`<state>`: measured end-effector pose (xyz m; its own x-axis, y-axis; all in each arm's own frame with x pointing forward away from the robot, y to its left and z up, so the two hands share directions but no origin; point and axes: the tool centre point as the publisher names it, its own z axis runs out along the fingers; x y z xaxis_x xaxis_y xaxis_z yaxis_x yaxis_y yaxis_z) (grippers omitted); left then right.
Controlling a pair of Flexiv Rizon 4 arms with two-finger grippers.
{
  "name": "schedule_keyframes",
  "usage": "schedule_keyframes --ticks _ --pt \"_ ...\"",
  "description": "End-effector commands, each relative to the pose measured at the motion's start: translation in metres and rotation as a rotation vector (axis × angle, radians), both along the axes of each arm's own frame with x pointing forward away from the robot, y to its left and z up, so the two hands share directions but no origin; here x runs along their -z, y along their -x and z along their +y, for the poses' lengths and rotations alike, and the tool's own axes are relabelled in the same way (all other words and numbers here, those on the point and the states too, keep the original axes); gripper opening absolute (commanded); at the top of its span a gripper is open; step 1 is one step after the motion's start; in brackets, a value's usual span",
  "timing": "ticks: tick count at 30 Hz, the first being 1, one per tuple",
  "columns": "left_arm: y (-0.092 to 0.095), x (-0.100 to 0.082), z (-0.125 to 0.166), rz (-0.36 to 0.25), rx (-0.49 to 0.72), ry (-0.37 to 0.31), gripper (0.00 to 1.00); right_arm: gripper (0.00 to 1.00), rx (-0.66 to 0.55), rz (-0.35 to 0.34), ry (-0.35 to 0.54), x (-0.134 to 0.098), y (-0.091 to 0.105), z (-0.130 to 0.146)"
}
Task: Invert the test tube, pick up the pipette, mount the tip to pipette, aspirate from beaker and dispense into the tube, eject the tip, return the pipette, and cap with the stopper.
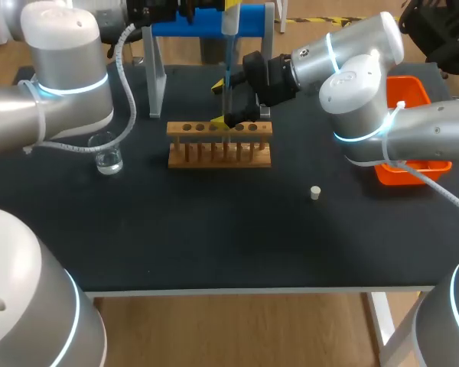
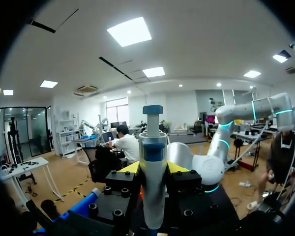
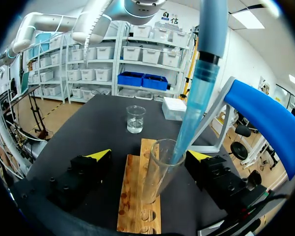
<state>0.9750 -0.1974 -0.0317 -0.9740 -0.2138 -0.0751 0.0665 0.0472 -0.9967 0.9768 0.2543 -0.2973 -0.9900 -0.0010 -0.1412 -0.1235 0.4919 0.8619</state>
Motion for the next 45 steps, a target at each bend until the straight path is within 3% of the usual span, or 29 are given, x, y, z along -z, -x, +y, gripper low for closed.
schedule_keyframes --ticks 1,45 --pt "0.004 0.0017 0.0 -0.005 -0.005 0.002 0.0 1.0 -0.001 0.001 0.001 -0.0005 -0.0001 -0.0006" --pt "0.0135 0.01 -0.0017 -0.034 -0.018 -0.005 0.0 1.0 -0.001 0.001 0.001 -0.0005 -0.0001 -0.0006"
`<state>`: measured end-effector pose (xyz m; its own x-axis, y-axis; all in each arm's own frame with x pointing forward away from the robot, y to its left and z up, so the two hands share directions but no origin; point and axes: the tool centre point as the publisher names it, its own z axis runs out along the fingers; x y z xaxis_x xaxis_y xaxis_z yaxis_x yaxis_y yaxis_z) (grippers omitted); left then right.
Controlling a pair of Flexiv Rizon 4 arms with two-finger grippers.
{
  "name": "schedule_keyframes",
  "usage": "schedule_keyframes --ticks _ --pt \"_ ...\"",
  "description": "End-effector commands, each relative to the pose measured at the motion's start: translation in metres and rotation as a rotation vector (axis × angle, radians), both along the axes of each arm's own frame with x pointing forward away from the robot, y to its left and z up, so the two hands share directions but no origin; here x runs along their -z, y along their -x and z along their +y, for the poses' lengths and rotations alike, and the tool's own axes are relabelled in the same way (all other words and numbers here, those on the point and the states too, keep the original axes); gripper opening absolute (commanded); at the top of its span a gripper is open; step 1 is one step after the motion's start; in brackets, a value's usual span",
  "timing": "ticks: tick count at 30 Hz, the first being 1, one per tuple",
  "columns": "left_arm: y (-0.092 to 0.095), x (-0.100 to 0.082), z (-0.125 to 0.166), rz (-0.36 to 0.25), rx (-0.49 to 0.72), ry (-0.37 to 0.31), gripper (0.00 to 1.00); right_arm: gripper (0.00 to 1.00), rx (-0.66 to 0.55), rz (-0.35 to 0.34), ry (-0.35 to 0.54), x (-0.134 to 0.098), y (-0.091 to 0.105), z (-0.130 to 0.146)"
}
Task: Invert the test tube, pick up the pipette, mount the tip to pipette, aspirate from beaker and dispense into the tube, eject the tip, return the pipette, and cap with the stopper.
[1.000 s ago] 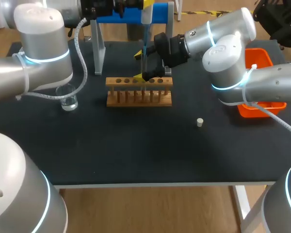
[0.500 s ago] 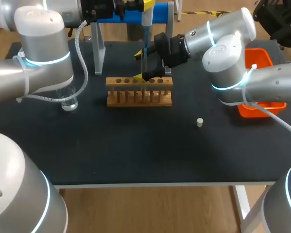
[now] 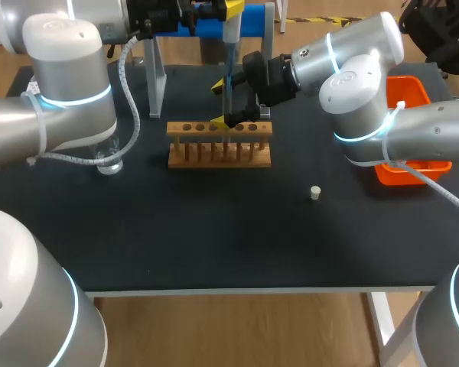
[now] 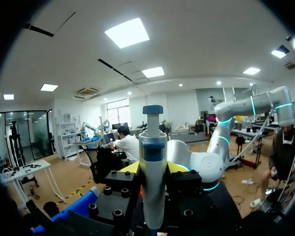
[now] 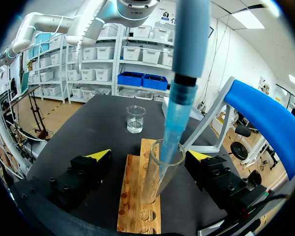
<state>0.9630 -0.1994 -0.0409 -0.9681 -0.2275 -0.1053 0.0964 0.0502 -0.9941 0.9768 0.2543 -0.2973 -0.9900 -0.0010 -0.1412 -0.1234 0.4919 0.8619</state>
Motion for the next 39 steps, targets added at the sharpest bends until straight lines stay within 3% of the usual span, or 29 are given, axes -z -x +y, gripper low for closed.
schedule_keyframes --ticks 1,39 --pt "0.001 0.001 0.0 -0.003 -0.004 -0.005 0.0 1.0 -0.001 0.001 0.001 -0.001 0.0 -0.001" --pt "-0.004 0.014 0.0 0.0 -0.011 0.007 0.0 1.0 -0.001 0.001 0.001 -0.001 0.0 -0.001"
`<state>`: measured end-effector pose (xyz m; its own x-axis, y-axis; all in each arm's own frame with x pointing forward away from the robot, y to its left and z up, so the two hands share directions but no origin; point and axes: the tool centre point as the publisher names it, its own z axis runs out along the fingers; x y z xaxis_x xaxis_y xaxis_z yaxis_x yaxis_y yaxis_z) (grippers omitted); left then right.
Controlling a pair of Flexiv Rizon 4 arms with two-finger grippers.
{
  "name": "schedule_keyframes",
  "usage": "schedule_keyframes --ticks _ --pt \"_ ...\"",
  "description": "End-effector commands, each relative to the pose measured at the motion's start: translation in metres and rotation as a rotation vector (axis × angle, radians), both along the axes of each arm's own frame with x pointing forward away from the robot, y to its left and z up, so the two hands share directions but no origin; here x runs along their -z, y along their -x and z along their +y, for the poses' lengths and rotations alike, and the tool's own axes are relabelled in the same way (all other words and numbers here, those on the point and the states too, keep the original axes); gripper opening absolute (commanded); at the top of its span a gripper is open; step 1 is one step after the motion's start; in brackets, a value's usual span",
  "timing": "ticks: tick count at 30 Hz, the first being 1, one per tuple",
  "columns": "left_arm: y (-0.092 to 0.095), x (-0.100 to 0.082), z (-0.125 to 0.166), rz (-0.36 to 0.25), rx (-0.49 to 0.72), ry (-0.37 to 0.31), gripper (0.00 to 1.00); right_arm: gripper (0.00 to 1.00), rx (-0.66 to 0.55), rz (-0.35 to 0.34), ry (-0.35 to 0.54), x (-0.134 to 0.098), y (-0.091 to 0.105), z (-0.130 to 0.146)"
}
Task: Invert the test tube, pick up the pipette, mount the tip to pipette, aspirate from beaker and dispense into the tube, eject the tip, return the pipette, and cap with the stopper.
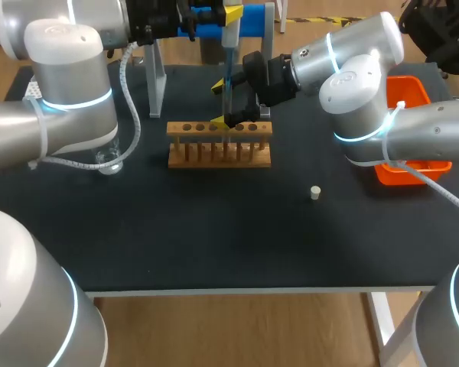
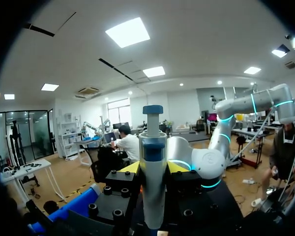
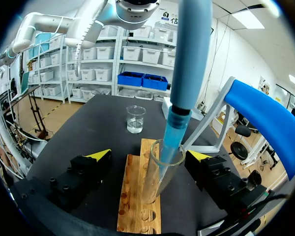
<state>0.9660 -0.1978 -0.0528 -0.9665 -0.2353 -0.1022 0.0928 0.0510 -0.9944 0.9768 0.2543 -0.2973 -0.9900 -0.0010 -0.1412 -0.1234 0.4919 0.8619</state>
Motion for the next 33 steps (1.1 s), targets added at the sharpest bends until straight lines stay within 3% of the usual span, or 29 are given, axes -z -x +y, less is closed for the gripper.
schedule_keyframes --ticks 1,33 --pt "-0.001 0.003 -0.001 -0.003 -0.004 0.008 0.0 1.0 -0.001 0.001 0.001 -0.001 0.0 -0.001" --pt "0.0 0.017 0.004 0.004 -0.026 0.025 0.0 1.0 -0.001 0.001 0.001 -0.001 0.0 -0.001"
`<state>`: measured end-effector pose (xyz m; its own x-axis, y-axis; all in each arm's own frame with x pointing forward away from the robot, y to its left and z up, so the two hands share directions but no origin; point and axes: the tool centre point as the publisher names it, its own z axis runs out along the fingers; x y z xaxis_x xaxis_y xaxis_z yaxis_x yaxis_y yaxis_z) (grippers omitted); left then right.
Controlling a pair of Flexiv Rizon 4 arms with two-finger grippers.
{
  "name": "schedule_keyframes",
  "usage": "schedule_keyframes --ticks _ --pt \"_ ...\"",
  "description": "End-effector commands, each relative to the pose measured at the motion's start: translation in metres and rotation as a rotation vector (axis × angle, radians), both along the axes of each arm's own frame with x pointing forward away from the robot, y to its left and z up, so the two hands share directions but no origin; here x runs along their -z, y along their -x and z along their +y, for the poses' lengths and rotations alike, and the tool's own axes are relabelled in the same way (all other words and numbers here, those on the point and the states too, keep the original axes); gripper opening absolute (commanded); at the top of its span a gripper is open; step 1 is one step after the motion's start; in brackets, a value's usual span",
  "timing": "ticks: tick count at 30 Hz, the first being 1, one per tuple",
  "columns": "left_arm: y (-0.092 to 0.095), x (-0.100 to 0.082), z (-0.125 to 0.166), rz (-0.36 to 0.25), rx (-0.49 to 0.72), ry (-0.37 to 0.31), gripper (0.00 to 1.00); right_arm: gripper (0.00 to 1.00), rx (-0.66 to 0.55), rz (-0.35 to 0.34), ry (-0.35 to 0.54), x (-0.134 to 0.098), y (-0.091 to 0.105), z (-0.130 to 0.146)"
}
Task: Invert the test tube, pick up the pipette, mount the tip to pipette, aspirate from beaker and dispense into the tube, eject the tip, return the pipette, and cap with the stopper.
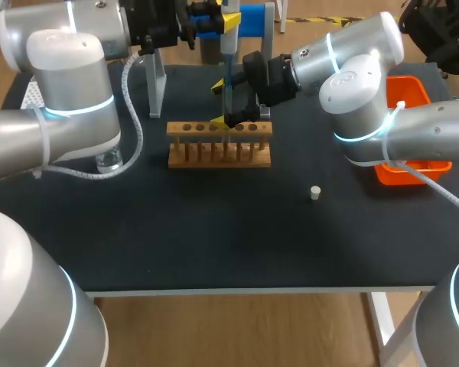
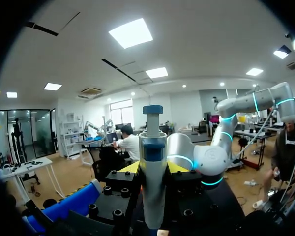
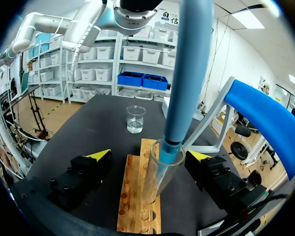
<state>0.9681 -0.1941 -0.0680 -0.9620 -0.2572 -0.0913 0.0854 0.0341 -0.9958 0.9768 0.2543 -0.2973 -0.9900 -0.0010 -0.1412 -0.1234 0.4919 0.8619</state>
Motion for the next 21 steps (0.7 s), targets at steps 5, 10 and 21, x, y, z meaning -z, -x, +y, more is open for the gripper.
schedule_keyframes --ticks 5,10,21 --pt "0.002 0.0045 0.0017 0.0 -0.009 0.009 0.0 1.0 -0.001 0.001 0.001 -0.0005 -0.0001 -0.0006" --pt "0.002 0.0075 0.0023 0.004 -0.014 0.01 0.0 1.0 -0.001 0.001 0.001 -0.0005 -0.0001 -0.0006" --pt "0.0008 0.0092 0.0007 0.004 -0.011 0.008 0.0 1.0 -0.001 0.001 0.001 -0.0005 -0.0001 -0.0006"
